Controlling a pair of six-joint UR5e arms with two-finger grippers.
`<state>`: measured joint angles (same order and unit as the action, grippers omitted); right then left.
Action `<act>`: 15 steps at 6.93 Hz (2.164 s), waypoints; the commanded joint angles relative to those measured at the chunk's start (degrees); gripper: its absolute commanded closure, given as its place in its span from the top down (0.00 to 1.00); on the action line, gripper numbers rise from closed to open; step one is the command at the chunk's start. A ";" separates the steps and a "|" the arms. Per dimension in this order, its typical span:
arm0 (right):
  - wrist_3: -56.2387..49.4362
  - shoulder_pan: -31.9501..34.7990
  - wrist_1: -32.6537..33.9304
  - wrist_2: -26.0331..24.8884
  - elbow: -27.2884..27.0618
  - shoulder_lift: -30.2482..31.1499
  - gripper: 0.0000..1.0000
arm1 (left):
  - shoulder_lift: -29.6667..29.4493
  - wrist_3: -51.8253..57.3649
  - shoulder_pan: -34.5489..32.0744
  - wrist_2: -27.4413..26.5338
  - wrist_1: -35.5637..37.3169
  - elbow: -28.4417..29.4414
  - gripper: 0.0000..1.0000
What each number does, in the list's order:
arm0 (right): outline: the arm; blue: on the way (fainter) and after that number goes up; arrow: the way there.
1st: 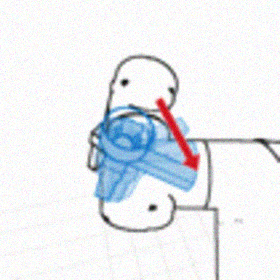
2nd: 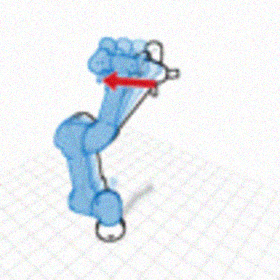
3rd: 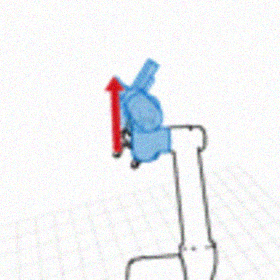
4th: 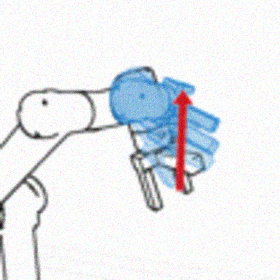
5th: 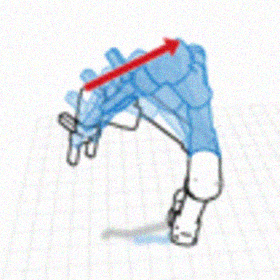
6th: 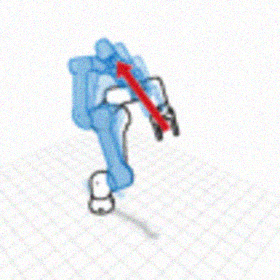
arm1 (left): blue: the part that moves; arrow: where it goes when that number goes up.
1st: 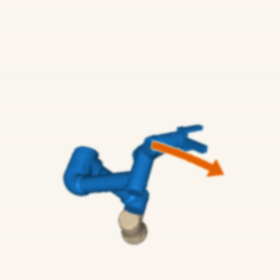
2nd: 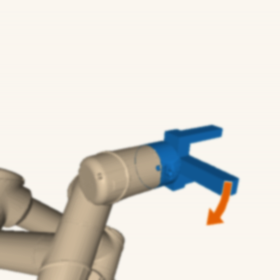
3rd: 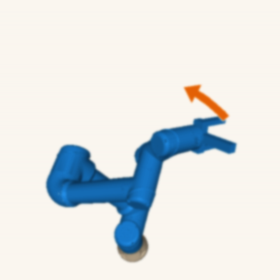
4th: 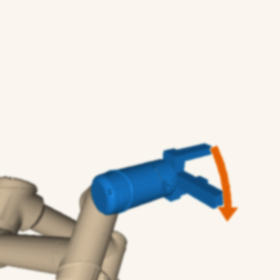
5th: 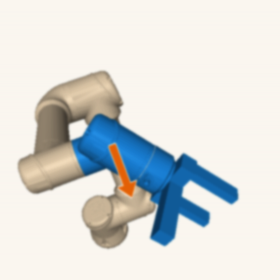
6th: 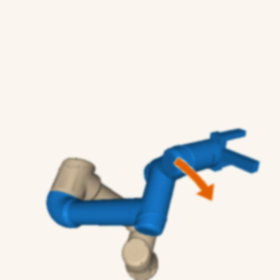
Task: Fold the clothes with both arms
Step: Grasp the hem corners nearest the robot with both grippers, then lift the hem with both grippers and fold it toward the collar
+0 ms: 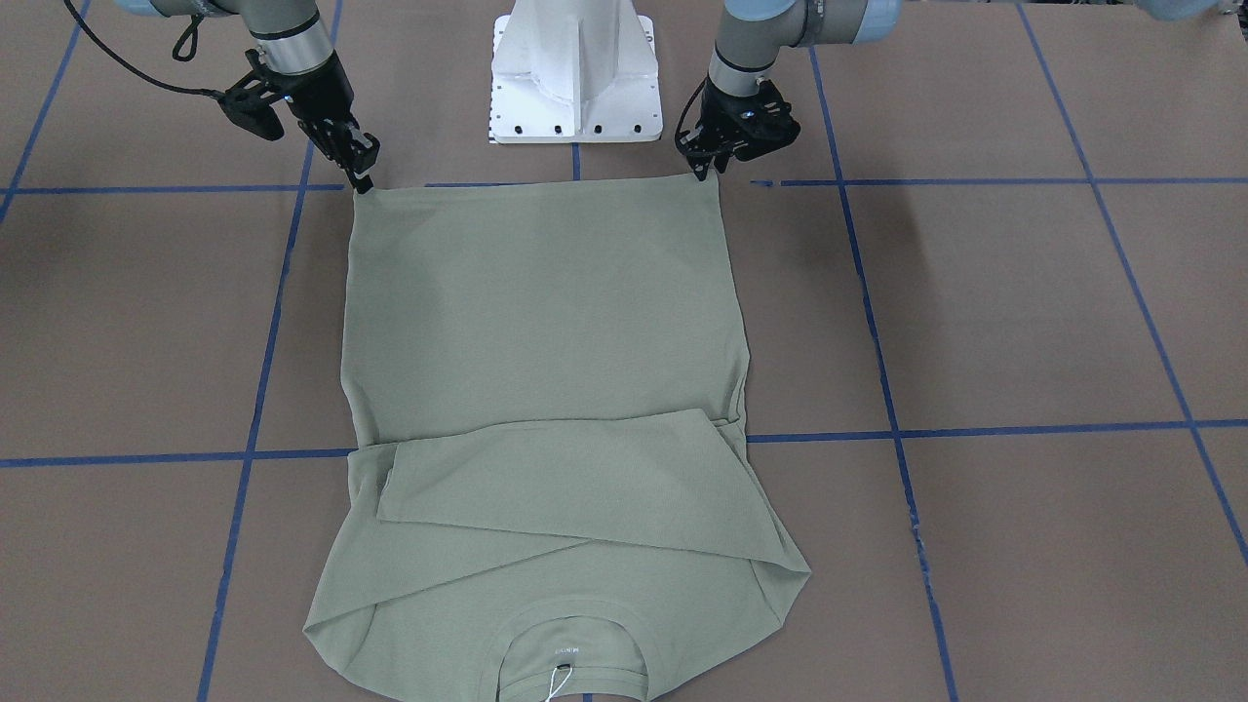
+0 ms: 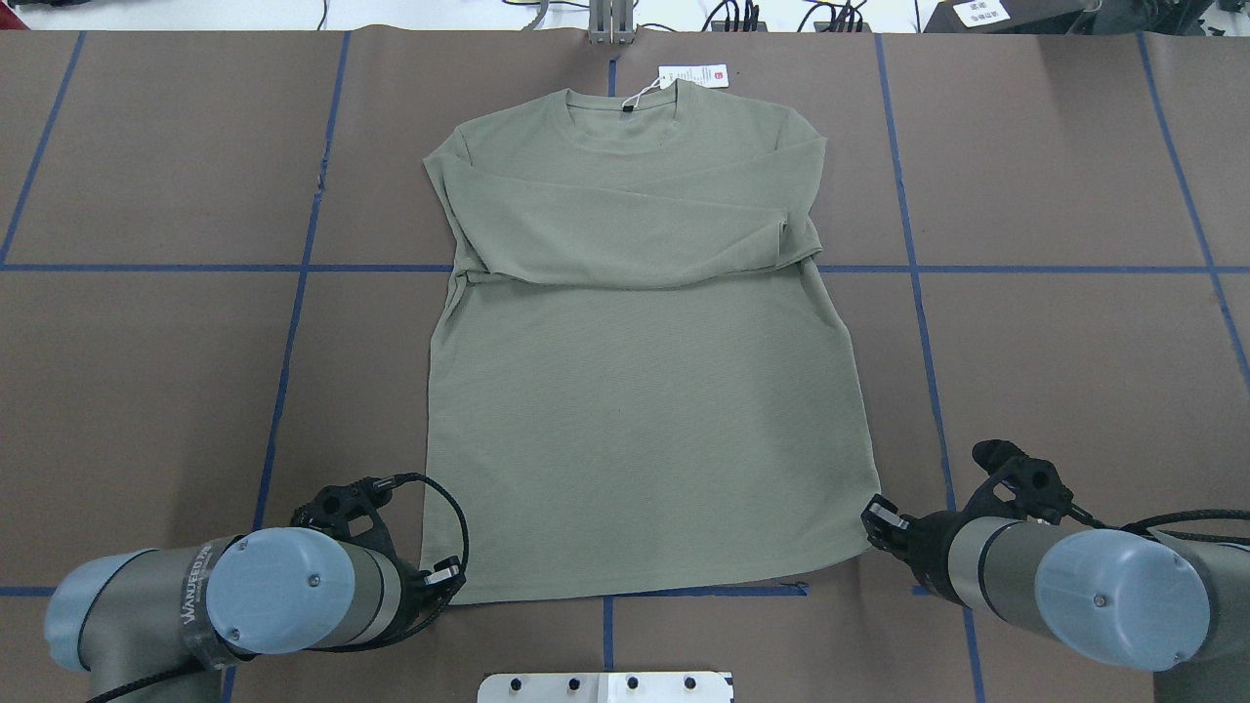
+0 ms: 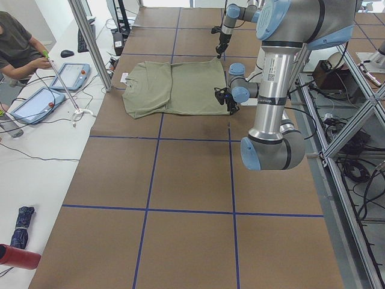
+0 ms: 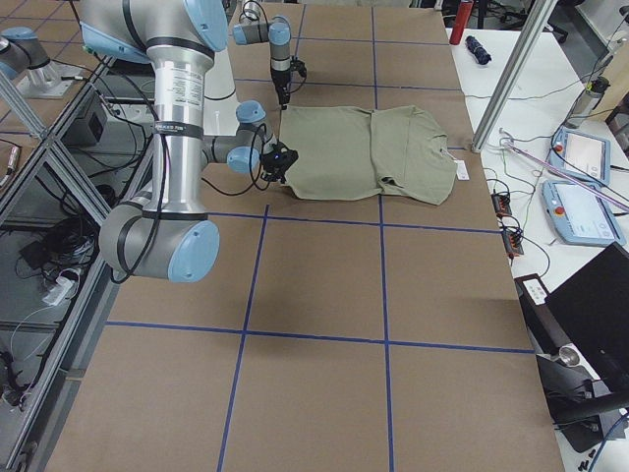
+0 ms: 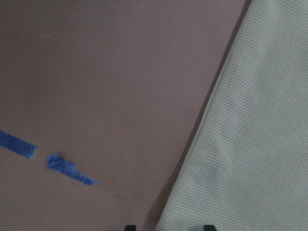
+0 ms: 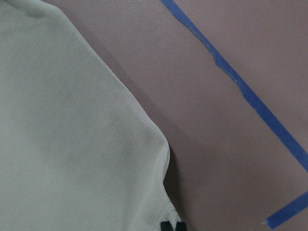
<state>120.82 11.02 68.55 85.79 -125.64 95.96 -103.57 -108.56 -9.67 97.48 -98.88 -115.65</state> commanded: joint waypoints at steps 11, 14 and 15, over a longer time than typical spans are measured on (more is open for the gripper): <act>-0.14 -3.49 0.09 1.40 -11.64 8.19 0.00 | 2.08 -4.02 0.81 -0.18 10.02 -19.10 0.00; -20.72 12.22 6.21 2.27 -8.07 -0.36 0.00 | -11.80 10.51 -15.15 -0.01 8.89 -6.05 0.00; -25.24 19.32 11.81 5.41 -2.04 -8.78 0.00 | -12.27 14.66 -19.99 -0.01 2.61 -1.04 0.00</act>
<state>102.88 22.32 74.86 88.61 -133.18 95.84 -113.62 -99.72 -23.62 97.44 -91.20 -122.88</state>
